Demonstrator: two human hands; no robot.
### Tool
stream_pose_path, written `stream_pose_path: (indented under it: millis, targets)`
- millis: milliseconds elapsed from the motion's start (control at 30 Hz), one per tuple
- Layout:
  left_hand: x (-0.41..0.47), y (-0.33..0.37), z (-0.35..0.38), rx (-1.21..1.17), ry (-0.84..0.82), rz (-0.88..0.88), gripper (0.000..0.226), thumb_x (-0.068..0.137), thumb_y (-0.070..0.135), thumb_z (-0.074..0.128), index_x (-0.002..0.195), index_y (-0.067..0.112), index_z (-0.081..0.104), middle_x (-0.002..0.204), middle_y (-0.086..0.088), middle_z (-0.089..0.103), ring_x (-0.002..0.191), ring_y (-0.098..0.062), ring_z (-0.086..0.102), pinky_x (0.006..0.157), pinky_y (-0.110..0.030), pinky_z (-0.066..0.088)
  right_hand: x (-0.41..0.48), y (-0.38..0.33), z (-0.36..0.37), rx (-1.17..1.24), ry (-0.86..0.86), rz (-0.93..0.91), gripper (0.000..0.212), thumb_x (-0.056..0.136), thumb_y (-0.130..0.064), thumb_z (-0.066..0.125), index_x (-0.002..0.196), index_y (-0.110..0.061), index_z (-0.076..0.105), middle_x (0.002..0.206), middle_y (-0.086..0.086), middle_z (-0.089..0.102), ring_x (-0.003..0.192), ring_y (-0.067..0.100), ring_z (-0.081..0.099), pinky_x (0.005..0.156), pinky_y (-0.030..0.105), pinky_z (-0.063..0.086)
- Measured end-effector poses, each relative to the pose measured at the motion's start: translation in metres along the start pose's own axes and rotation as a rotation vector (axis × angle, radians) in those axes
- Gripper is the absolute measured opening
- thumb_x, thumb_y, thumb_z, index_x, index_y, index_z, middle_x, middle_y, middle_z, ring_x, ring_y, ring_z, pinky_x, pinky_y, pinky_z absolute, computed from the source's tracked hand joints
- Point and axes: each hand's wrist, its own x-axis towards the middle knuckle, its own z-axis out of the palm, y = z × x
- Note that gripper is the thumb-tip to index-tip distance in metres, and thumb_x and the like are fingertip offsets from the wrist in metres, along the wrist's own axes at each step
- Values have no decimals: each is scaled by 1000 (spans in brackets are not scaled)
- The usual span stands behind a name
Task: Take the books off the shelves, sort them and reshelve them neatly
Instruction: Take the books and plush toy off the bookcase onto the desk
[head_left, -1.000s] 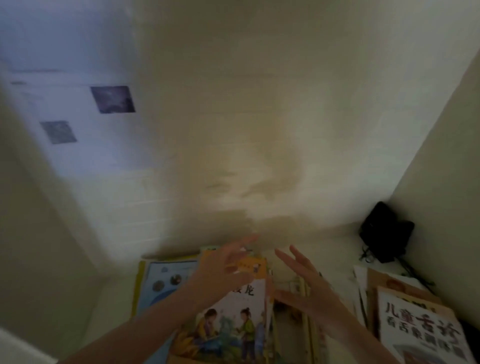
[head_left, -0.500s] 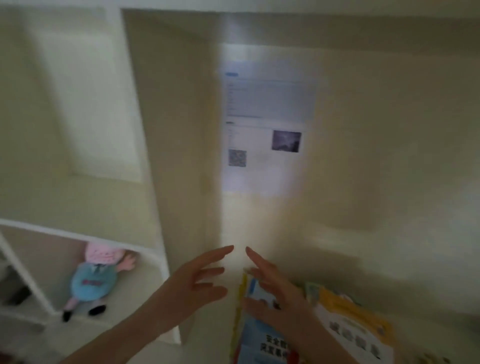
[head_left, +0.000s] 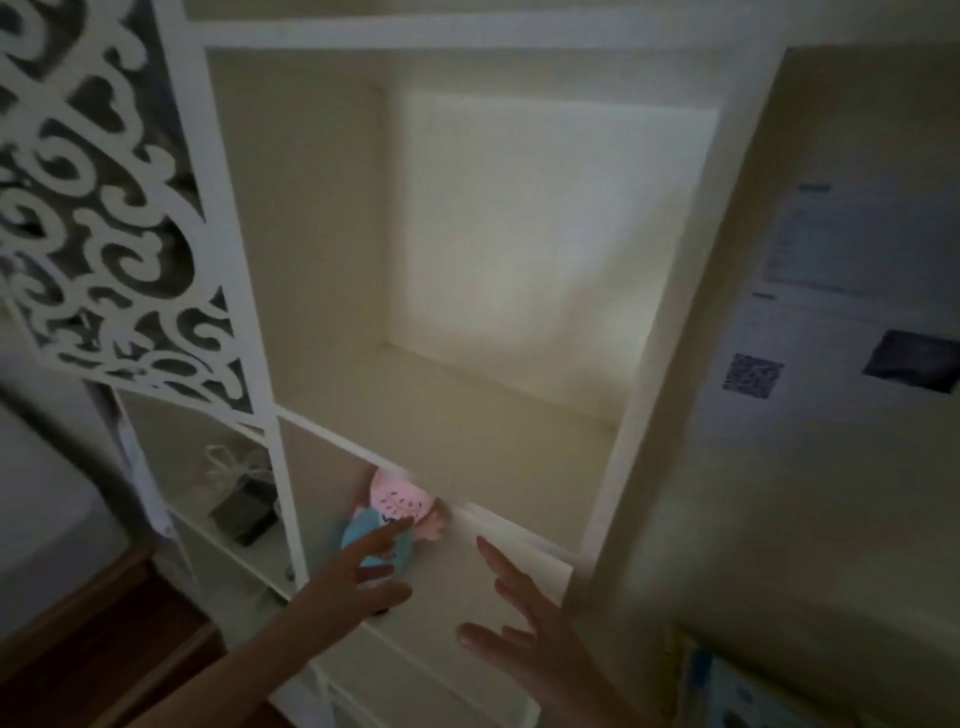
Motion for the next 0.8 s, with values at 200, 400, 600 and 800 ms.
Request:
stream_pose_path:
  millis: [200, 400, 600, 800]
  targets:
    - [54, -53, -28, 136, 25, -84, 65, 81, -11, 63, 136, 10, 34, 115, 4, 43, 83, 16, 56, 65, 0, 43, 81, 40, 40, 47, 52, 103, 75, 72, -35, 79, 129, -51, 34, 125, -38, 33, 124, 1, 38, 92, 12, 37]
    - [107, -104, -51, 271, 27, -107, 107, 51, 46, 69, 142, 7, 30, 133, -7, 49, 119, -17, 50, 87, -9, 38, 154, 75, 73, 45, 62, 238, 83, 87, -18, 67, 149, -31, 13, 146, -7, 34, 123, 8, 46, 95, 26, 44]
    - [152, -149, -61, 336, 58, -158, 107, 64, 45, 75, 146, 7, 17, 149, -12, 30, 137, -26, 32, 100, -8, 29, 200, 103, 100, 236, 68, 254, 74, 70, -6, 78, 130, -18, 36, 116, -1, 49, 82, -7, 51, 58, 5, 47]
    - [167, -165, -53, 524, 57, -253, 132, 45, 76, 61, 147, 7, 12, 152, -10, 23, 140, -24, 26, 112, -28, 19, 230, 142, 119, 196, 224, 211, 74, 66, -9, 81, 126, -24, 41, 119, 3, 59, 102, 16, 62, 92, 37, 53]
